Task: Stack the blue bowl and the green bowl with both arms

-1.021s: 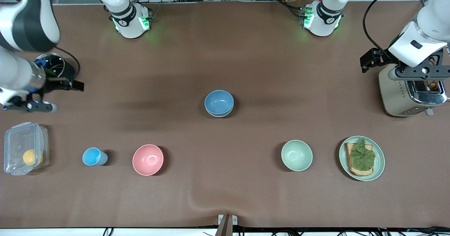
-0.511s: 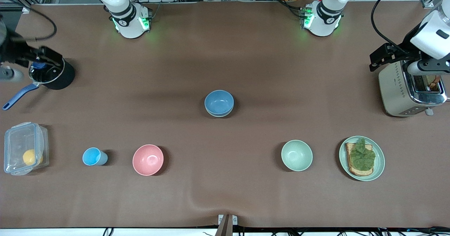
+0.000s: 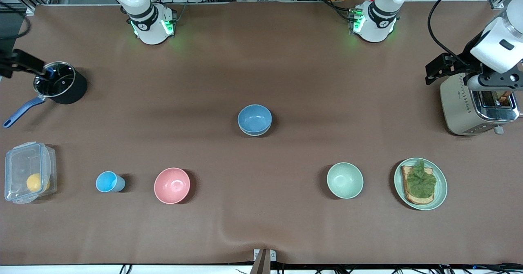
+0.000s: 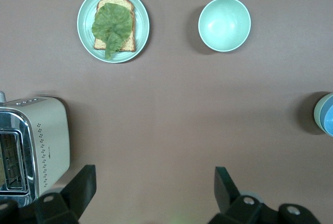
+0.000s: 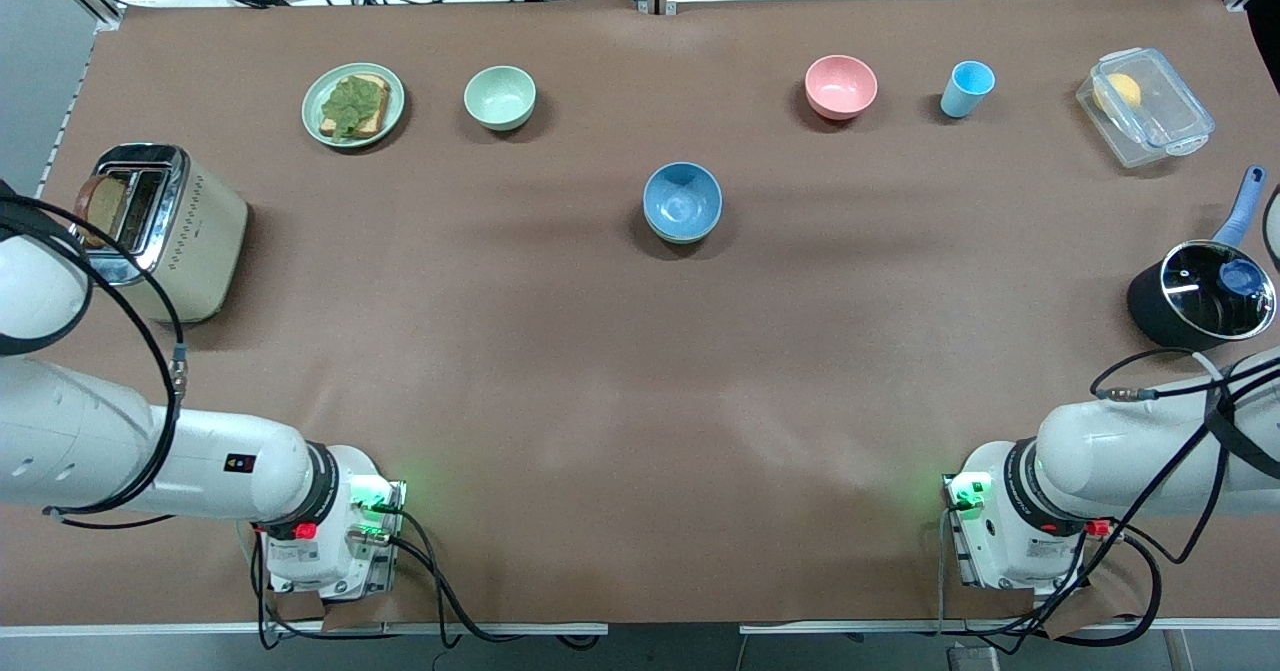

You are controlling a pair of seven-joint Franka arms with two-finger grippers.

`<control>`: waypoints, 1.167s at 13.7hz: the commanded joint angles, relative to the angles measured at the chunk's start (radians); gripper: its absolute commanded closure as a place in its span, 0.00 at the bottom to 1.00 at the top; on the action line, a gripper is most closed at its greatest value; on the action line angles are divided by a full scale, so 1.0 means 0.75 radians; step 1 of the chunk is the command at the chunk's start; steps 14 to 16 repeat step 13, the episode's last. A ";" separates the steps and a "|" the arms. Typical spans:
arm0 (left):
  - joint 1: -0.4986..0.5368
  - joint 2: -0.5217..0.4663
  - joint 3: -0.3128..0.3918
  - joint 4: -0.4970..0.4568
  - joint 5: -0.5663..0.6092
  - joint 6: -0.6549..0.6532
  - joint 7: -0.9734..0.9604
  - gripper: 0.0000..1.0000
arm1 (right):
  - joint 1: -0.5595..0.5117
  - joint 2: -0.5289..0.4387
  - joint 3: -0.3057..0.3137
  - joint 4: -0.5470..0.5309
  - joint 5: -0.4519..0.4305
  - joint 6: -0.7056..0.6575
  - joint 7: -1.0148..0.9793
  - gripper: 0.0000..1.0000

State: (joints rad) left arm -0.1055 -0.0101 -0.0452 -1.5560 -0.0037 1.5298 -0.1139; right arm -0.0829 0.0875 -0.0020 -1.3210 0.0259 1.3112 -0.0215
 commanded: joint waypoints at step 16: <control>0.010 -0.003 -0.017 0.013 -0.026 -0.021 0.011 0.00 | 0.082 0.008 -0.073 -0.010 0.021 0.023 -0.035 0.00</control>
